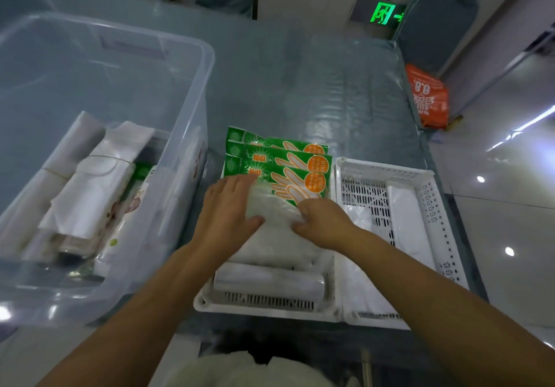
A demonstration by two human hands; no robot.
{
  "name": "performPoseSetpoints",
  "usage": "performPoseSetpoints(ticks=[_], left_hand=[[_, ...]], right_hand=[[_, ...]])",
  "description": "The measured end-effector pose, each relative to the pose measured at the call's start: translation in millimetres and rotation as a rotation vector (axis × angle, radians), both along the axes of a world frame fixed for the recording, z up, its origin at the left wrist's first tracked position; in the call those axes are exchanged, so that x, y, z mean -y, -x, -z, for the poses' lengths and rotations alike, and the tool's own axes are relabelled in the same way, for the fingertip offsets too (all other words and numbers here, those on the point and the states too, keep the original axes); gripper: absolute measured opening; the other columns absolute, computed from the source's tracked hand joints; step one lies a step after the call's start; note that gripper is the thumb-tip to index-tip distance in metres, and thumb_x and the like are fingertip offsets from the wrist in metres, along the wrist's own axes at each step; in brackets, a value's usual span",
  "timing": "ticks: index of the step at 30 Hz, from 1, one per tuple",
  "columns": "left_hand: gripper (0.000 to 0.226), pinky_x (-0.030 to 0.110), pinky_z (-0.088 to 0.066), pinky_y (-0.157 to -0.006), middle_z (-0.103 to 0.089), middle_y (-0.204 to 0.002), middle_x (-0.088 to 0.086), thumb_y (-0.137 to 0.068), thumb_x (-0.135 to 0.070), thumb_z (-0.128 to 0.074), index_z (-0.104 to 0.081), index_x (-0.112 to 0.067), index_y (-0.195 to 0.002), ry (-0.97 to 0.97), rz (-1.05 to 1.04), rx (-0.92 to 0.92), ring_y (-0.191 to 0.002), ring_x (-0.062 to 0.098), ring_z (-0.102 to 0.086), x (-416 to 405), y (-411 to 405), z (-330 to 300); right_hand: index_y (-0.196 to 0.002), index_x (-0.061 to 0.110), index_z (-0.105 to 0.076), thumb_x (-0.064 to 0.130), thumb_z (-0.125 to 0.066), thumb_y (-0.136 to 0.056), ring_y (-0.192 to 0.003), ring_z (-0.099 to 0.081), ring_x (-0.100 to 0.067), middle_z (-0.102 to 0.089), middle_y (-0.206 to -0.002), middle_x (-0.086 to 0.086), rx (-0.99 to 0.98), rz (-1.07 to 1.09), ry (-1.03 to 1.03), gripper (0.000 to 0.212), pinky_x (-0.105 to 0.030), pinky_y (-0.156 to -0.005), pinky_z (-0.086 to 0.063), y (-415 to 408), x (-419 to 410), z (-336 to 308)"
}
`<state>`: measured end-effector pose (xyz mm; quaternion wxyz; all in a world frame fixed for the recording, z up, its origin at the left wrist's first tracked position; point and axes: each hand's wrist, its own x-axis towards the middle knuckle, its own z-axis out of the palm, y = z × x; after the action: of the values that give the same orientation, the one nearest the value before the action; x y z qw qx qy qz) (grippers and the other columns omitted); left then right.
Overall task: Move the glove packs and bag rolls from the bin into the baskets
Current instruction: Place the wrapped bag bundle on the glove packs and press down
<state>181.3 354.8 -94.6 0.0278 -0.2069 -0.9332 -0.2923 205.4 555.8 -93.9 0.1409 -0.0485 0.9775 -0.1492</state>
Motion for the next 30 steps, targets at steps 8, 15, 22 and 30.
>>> performPoseSetpoints(ticks=[8,15,22,30], left_hand=[[0.083,0.033,-0.026,-0.103,-0.041,-0.129,0.01,-0.065,-0.02,-0.08,-0.031,-0.017,-0.131,-0.248,-0.274,-0.06,-0.118,0.019,-0.034,4.0,-9.8,-8.1],[0.035,0.034,-0.041,-0.091,-0.06,-0.106,-0.002,-0.073,-0.039,-0.07,-0.061,-0.024,-0.103,0.295,0.305,0.122,-0.1,0.018,-0.053,9.0,-21.5,28.1],[0.04,0.04,-0.042,-0.089,-0.051,-0.114,-0.001,-0.077,-0.034,-0.062,-0.052,-0.022,-0.113,0.629,0.412,0.083,-0.108,0.021,-0.048,-6.7,-18.5,51.2],[0.022,0.035,-0.048,-0.074,-0.065,-0.102,0.004,-0.078,-0.011,-0.057,-0.06,-0.013,-0.1,0.648,0.345,0.074,-0.092,0.024,-0.062,-15.8,-14.6,48.5]], right_hand=[[-0.053,0.023,-0.03,0.025,-0.058,-0.084,-0.062,-0.043,-0.023,-0.036,-0.056,0.007,-0.379,0.18,0.016,0.041,-0.03,-0.065,-0.027,33.4,-14.8,-68.3],[-0.061,0.016,-0.044,0.021,-0.062,-0.082,-0.061,-0.043,-0.026,-0.052,-0.064,-0.008,-0.559,0.232,0.006,0.029,-0.035,-0.068,-0.031,34.1,-13.7,-63.9],[-0.069,0.007,-0.064,0.011,-0.073,-0.069,-0.061,-0.054,-0.029,-0.061,-0.064,-0.01,-0.944,0.216,-0.072,0.01,-0.035,-0.066,-0.034,29.5,-12.2,-56.3],[-0.064,0.013,-0.061,0.003,-0.065,-0.07,-0.065,-0.05,-0.025,-0.057,-0.061,-0.006,-1.06,0.011,-0.295,0.012,-0.035,-0.07,-0.035,43.7,0.3,-28.5]])
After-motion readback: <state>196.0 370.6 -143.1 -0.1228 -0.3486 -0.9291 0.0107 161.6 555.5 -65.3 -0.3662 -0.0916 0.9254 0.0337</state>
